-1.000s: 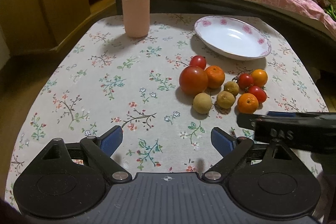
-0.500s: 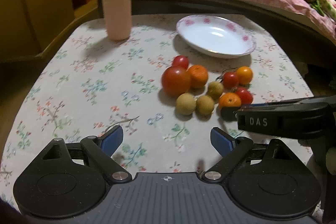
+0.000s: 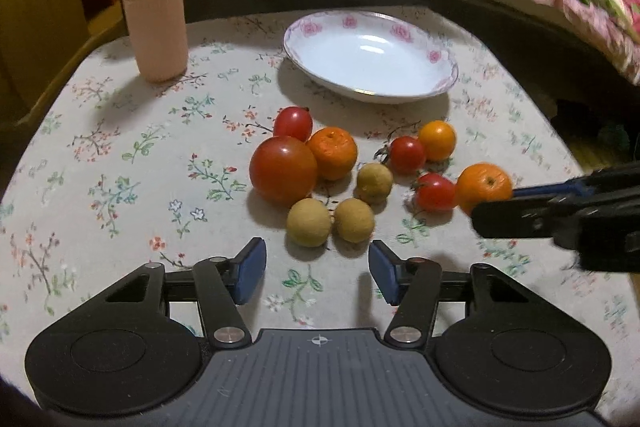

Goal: Organize fruits
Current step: 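Close the left tool on a small tan fruit while the right tool holds the tangerine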

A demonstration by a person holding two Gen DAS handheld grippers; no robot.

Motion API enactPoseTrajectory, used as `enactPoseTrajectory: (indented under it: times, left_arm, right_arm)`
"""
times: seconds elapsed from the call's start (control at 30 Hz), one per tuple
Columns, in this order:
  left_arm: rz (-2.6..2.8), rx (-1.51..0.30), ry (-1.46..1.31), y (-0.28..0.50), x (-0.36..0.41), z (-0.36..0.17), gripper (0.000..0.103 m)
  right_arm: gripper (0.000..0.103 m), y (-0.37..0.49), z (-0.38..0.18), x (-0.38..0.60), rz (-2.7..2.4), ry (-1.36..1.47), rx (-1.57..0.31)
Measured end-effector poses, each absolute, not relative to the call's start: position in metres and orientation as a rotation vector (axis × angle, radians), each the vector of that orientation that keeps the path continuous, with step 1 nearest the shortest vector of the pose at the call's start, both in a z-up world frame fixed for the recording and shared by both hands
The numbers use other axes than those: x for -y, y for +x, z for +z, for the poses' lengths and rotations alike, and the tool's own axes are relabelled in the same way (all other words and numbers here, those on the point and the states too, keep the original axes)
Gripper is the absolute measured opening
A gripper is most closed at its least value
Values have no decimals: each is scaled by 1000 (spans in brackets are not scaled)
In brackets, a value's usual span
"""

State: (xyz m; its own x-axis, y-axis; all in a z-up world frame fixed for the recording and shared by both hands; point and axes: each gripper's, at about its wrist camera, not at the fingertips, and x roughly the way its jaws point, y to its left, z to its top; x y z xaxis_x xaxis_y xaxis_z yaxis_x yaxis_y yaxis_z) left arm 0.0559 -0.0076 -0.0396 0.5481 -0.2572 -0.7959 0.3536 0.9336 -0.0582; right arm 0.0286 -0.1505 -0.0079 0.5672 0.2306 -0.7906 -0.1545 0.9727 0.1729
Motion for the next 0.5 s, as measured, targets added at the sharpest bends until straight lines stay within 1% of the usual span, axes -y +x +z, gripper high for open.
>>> enactPoseTrajectory:
  times: [0.17, 0.33, 0.4, 0.5]
  left_arm:
    - [-415, -934, 185, 65, 14, -45, 65]
    - [-447, -926, 240, 71, 23, -48, 70]
    - [-454, -928, 241, 76, 23, -48, 69]
    - [-467, -944, 222, 78, 19, -46, 61]
  right_arm:
    - [29, 31, -6, 155, 261, 153, -942]
    - [29, 35, -9, 156, 270, 164, -962]
    - [29, 36, -10, 157, 271, 169, -968]
    - [29, 38, -11, 157, 274, 166, -974]
